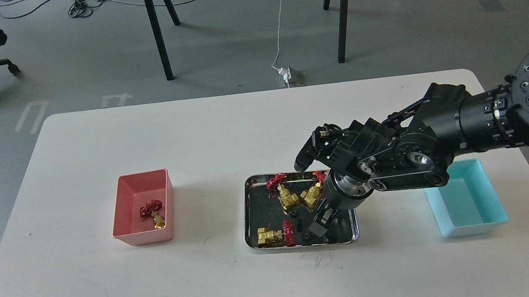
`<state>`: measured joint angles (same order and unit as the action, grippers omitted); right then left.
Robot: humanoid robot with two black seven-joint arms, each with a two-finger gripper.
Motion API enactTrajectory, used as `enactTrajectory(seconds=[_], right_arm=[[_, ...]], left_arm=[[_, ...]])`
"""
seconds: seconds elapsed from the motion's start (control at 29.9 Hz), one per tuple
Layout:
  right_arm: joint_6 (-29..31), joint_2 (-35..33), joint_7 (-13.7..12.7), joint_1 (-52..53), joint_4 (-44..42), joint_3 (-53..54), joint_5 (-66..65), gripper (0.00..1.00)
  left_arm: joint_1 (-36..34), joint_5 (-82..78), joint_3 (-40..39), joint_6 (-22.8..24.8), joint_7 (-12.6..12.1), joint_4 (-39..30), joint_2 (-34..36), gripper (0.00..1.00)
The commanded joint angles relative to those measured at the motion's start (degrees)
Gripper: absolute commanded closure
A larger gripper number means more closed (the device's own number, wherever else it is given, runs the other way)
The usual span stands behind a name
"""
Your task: Place valve in pink box and gear in blue box
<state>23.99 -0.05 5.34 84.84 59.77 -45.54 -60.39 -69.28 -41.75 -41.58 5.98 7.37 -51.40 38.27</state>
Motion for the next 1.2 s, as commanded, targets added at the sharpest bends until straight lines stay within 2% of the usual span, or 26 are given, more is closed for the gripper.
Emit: enactTrajectory(seconds=[0.0, 0.3, 0.57, 1.17], right_arm=[[0.01, 0.05, 0.02, -1.52, -1.85, -0.08, 0.01, 0.26], [0.01, 0.05, 0.02, -3.63, -2.91, 0.1, 0.36, 0.28], [-0.08, 0.05, 0.02, -6.62, -7.39, 0.54, 0.54, 0.29], [-1.14, 0.05, 0.81, -6.97, -8.71, 2.29, 0.63, 0.34]], left_arm=[[0.02, 0.0, 0.09, 0.08, 0.1, 0.16, 0.23, 0.02], [-0.06, 0.0, 0.0, 0.0, 0.18, 0.16, 0.49, 0.02], [-0.51, 0.0, -0.08, 0.0, 0.1, 0.16, 0.49, 0.02], [-0.86, 0.09, -0.08, 0.44, 0.18, 0.16, 2.34, 0.02]])
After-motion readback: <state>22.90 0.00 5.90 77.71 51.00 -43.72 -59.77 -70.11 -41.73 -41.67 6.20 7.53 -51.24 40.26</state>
